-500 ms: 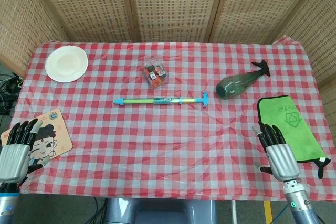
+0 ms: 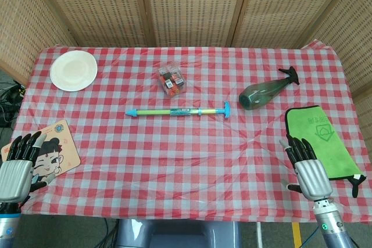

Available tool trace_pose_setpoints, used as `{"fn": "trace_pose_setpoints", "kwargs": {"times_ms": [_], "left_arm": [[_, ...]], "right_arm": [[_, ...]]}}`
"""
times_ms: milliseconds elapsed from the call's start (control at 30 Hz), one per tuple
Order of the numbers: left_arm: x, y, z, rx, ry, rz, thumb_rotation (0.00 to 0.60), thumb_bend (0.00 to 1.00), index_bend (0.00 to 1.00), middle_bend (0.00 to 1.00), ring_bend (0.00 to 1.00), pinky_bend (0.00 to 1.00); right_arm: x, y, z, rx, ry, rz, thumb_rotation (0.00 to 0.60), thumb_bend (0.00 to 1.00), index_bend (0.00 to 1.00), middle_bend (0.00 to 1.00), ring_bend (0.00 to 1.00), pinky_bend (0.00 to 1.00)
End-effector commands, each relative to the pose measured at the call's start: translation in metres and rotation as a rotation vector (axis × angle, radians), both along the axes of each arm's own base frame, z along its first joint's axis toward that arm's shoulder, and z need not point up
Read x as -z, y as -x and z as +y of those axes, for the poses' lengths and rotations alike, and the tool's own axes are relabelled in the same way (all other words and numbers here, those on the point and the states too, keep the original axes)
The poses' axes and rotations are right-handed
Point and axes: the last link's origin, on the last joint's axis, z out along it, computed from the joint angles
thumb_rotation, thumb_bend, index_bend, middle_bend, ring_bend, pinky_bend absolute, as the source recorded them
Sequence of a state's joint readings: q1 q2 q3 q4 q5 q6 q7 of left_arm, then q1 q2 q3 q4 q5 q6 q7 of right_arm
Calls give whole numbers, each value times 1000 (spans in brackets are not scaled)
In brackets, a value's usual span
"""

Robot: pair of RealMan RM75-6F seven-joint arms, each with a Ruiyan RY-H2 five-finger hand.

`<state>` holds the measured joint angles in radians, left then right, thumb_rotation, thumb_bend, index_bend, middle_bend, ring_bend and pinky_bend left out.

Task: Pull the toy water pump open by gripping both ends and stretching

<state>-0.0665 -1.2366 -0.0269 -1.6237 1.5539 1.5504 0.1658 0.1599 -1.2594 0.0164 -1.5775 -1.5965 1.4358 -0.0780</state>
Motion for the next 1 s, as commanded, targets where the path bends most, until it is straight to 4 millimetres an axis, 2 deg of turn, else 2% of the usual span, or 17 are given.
{"fn": "trace_pose_setpoints", "kwargs": {"times_ms": [33,367,433,500,533,633,700,833,900,1000], "left_arm": [[0,1,0,-3,2,0,600,116,0,0,0,0],[-3,2,1,-14,-12,-7,600,115,0,0,0,0],[-2,4,3,-22,-9,-9,600,116,0,0,0,0],[-2,5,4,-27,-7,-8,600,117,0,0,0,0],[-2,5,5,-30,-7,-6,600,116,0,0,0,0],[-3,8,8,-42,-14,-7,600,117,0,0,0,0],[-3,9,9,-48,-15,-8,600,117,0,0,0,0],[-3,11,12,-58,-16,-12,600,117,0,0,0,0],[-4,12,13,-62,-16,-17,600,119,0,0,0,0],[-6,13,14,-63,-21,-21,600,121,0,0,0,0]], "right_arm": [[1,1,0,6,-2,4,600,156,0,0,0,0],[8,-4,-8,13,-7,-11,600,157,1,0,0,0],[9,-9,-15,5,-2,-20,600,157,13,14,0,0],[10,-16,-23,-7,4,-24,600,157,49,77,18,29],[10,-20,-28,-14,8,-23,600,157,65,117,48,55],[17,-52,-61,-77,31,-11,600,160,145,354,290,222],[22,-64,-72,-83,27,-1,600,166,191,512,453,322],[34,-88,-95,-99,7,26,600,169,235,682,627,407],[43,-102,-108,-105,-9,41,600,175,275,796,744,470],[58,-119,-124,-105,-34,57,600,198,315,905,860,569]]}}
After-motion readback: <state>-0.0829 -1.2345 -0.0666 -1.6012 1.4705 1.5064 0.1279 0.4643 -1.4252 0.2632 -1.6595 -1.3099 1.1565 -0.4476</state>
